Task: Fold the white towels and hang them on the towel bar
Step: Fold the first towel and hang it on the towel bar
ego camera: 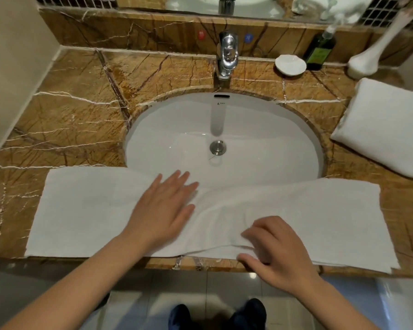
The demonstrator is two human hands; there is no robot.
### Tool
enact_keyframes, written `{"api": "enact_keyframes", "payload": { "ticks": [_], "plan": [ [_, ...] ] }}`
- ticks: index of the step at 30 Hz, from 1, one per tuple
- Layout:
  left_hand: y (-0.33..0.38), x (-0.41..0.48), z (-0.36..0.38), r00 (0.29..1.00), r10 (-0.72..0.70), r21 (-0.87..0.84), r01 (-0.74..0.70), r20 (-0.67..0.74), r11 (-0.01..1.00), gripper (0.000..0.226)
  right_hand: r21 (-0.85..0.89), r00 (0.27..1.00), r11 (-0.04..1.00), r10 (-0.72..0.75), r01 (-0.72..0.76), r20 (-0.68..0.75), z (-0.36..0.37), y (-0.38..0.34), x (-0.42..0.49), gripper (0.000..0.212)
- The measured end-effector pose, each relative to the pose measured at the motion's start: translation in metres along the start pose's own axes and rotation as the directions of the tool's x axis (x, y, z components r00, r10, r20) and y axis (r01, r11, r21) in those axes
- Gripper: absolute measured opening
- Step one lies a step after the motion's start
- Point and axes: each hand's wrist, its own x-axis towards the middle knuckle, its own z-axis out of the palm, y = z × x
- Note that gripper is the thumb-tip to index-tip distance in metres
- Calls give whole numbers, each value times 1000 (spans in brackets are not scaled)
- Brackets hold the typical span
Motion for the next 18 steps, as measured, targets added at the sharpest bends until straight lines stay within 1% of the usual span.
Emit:
{"api": "enact_keyframes", "payload": {
  "ticks": [2, 3, 6, 8, 10, 12, 14, 15, 17, 18],
  "plan": [
    [7, 7, 7, 998, 28, 28, -29, 50, 999, 55, -44, 997, 996, -80, 81, 23, 0, 3, -1, 21],
    [7, 7, 10, 998, 24, 49, -27, 66, 998, 56, -58, 994, 992, -109, 110, 11, 0, 3, -1, 18],
    [-2, 3, 11, 997, 0, 82, -6, 74, 997, 60, -73, 983, 984, -168, 163, -69, -4, 5, -1, 18],
    [-8, -1, 9, 997, -17, 83, 11, 72, 996, 60, -96, 968, 970, -231, 222, -103, -9, 6, -3, 15],
    [-10, -2, 7, 997, -30, 77, 25, 73, 997, 58, -120, 953, 950, -298, 290, -58, -11, 6, -6, 13],
    [-9, -3, 7, 997, -32, 67, 28, 68, 997, 58, -120, 945, 937, -323, 328, 59, -7, 4, -11, 20],
    [-8, -3, 7, 998, -33, 62, 29, 59, 998, 58, -71, 953, 955, -279, 289, 118, -4, 4, -16, 17],
    [-8, -4, 6, 998, -35, 63, 32, 54, 998, 58, -14, 968, 971, -237, 239, 86, -5, 4, -17, 16],
    [-9, -5, 7, 998, -47, 72, 45, 37, 996, 57, 130, 992, 985, -101, 110, -73, -10, 7, -16, 24],
    [-9, -7, 7, 998, -58, 75, 56, 24, 996, 57, 156, 987, 987, -9, 35, -159, -14, 11, -14, 28]
  ]
}}
